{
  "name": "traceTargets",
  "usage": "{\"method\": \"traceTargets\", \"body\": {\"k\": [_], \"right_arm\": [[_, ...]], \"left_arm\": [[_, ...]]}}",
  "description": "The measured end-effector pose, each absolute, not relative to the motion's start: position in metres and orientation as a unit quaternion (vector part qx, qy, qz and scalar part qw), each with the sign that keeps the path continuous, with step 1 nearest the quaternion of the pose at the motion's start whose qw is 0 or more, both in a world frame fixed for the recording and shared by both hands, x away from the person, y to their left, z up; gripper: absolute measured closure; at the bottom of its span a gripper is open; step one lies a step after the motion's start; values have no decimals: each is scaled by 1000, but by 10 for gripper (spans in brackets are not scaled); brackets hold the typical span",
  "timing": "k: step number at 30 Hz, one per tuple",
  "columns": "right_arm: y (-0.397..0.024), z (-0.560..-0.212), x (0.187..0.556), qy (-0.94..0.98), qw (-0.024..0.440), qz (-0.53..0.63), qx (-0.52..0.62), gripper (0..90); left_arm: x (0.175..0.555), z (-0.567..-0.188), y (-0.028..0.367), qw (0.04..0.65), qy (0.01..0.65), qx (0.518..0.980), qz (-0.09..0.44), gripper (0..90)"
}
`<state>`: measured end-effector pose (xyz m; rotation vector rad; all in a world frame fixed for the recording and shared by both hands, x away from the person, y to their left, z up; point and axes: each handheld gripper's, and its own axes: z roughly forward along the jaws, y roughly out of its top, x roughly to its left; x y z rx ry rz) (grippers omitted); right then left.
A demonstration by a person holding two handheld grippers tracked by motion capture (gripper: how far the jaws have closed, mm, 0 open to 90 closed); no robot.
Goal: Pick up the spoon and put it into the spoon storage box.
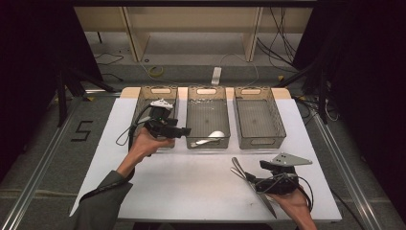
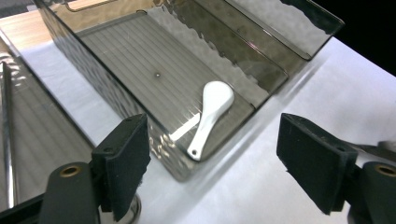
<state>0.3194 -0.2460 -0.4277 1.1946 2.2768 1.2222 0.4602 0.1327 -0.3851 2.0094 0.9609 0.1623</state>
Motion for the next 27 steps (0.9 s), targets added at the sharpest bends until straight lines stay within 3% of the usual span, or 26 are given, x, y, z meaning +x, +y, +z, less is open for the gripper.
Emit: {"method": "traceTargets", "body": {"k": [12,27], "right_arm": [[-236,-432,342,845,109,337,399,307],[-228,-435,362,862,91,295,401,316]], "left_arm": [[423,-390,171,474,388,788,66,235],[392,-405,185,488,383,781,74,206]]}}
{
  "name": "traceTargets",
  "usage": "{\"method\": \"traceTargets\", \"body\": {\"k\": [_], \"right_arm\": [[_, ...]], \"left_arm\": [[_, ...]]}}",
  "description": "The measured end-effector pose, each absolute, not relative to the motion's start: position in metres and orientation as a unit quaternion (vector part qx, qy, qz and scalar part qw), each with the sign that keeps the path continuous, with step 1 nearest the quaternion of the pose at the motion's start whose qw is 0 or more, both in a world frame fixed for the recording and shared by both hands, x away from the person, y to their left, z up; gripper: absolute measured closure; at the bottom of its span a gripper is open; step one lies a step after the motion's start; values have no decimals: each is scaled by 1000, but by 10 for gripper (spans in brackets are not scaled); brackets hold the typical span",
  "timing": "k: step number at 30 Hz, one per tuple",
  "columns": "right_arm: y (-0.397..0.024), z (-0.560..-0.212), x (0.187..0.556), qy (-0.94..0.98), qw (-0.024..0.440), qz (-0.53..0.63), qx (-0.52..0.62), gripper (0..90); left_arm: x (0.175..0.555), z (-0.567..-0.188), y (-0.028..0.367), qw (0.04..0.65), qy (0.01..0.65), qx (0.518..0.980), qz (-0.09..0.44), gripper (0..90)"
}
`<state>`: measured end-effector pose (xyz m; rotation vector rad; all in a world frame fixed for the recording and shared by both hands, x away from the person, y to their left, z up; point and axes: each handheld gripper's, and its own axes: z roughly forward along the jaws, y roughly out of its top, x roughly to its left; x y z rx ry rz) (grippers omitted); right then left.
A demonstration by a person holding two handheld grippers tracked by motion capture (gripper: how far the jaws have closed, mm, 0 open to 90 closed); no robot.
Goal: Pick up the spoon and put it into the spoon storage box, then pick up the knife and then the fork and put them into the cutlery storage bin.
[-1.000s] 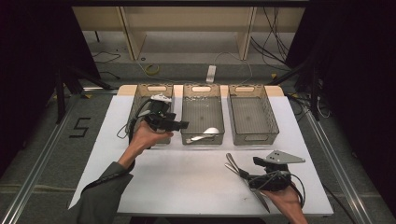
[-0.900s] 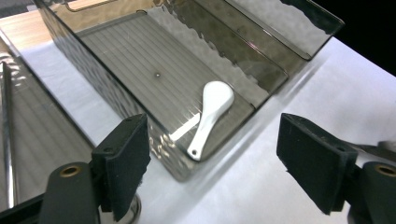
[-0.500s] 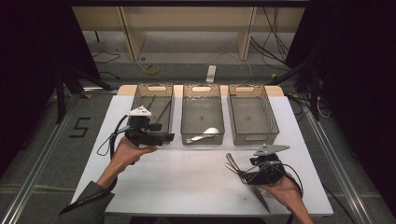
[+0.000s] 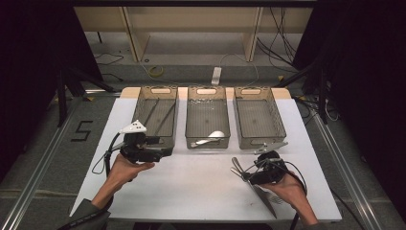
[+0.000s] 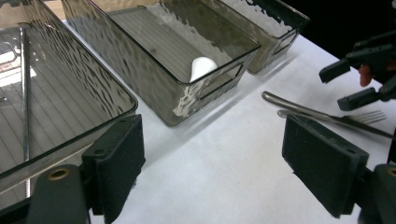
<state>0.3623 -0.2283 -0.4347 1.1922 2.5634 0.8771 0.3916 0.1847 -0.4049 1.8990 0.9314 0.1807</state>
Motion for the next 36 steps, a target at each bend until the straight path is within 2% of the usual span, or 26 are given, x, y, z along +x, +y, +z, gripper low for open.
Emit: {"method": "traceTargets", "body": {"k": [26,36], "right_arm": [[-225,-444,366,883,71,241,396,389],[-221,-446,366,893,68,226,383,473]], "left_arm": [[361,-410,195,496,378,775,100,176],[351,-411,195,502,382,769,103,175]]}}
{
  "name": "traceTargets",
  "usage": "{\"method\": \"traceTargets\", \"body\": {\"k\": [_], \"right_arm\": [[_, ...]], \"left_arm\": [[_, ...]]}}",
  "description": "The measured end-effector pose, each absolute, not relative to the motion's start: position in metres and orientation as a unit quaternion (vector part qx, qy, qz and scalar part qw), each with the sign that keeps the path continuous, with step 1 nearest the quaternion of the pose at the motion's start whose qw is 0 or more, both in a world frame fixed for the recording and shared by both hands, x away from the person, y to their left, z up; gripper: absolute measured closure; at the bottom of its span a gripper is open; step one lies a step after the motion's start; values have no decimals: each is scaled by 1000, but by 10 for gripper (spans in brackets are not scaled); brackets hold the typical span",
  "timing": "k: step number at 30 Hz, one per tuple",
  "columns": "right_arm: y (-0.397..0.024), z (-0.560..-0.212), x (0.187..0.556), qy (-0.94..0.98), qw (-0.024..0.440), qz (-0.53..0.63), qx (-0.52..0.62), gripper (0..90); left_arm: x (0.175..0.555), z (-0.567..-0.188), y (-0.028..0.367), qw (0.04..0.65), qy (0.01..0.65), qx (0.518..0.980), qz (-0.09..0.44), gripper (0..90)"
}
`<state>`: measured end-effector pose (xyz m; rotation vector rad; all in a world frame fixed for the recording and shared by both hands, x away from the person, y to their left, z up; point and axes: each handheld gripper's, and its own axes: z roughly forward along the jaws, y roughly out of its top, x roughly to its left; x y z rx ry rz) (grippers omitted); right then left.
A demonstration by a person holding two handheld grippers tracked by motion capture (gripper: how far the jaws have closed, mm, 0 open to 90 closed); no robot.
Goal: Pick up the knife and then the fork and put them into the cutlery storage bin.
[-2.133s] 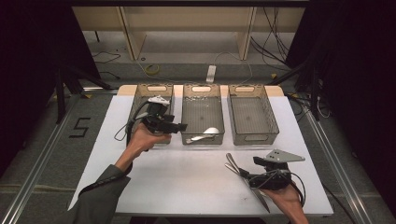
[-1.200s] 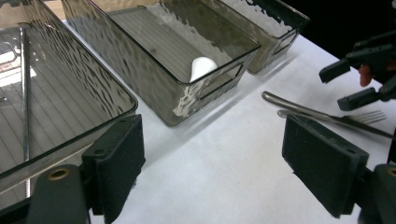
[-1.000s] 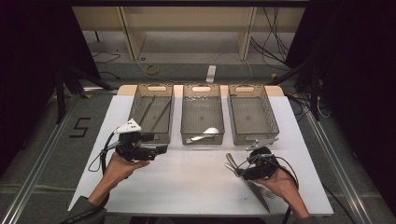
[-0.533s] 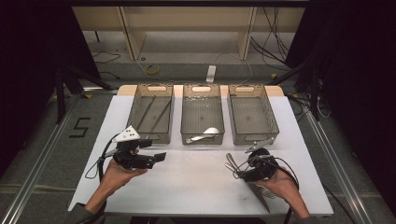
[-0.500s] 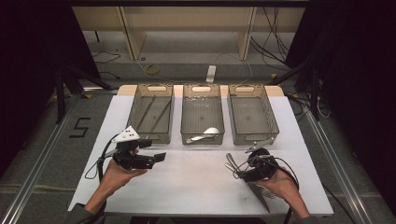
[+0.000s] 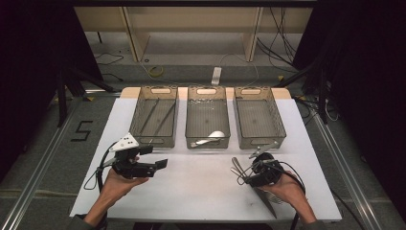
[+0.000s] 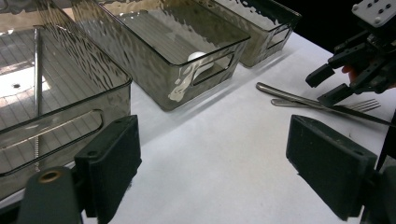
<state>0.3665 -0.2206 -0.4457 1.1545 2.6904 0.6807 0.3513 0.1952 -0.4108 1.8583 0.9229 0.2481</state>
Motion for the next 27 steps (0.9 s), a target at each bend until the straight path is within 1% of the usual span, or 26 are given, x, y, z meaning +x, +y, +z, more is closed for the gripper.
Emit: {"method": "traceTargets", "body": {"k": [6,11,18,27], "right_arm": [[-218,-447,369,896,64,214,383,530],[-216,-449,369,899,50,205,383,570],[-214,-455,370,903,41,186,386,626],[-210,-459,373,906,42,171,386,694]], "left_arm": [[347,-411,196,508,382,765,107,173],[346,-412,197,508,381,765,106,172],[345,-413,195,505,379,768,107,173],[345,-413,194,505,378,768,106,173]]}}
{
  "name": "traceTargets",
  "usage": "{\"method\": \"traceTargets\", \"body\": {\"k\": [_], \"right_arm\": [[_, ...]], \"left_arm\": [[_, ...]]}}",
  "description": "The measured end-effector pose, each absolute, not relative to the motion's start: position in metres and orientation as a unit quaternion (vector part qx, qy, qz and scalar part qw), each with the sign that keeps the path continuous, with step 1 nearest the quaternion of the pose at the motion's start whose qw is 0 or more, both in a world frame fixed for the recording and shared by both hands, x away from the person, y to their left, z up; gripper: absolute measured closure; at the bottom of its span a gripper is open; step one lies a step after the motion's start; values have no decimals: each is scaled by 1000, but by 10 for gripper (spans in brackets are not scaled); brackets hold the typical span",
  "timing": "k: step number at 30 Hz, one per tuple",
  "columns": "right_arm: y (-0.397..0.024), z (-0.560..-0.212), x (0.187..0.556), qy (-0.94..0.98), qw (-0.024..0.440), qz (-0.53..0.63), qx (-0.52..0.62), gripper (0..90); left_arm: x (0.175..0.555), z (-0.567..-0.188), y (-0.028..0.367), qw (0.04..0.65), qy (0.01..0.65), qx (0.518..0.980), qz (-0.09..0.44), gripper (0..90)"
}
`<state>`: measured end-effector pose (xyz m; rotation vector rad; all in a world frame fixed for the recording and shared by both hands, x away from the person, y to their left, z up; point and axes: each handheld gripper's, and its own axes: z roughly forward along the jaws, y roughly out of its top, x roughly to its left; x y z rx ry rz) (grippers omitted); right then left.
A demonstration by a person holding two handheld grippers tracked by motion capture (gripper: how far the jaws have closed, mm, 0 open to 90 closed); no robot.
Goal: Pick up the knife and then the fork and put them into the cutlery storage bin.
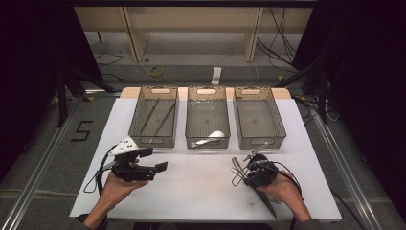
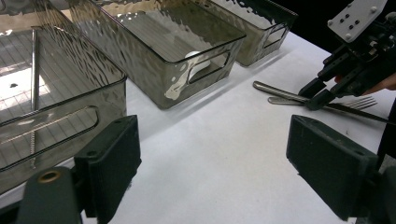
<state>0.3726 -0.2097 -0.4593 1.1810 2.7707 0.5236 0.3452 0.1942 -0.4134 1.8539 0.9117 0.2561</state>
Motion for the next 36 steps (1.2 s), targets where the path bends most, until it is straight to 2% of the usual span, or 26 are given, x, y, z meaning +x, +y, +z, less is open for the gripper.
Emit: {"method": "traceTargets", "body": {"k": [12,36], "right_arm": [[-210,-459,379,900,27,168,400,795],[-218,-442,376,899,49,188,394,807]], "left_arm": [[346,-414,192,503,375,771,108,174],[346,-412,194,507,377,767,110,178]]}}
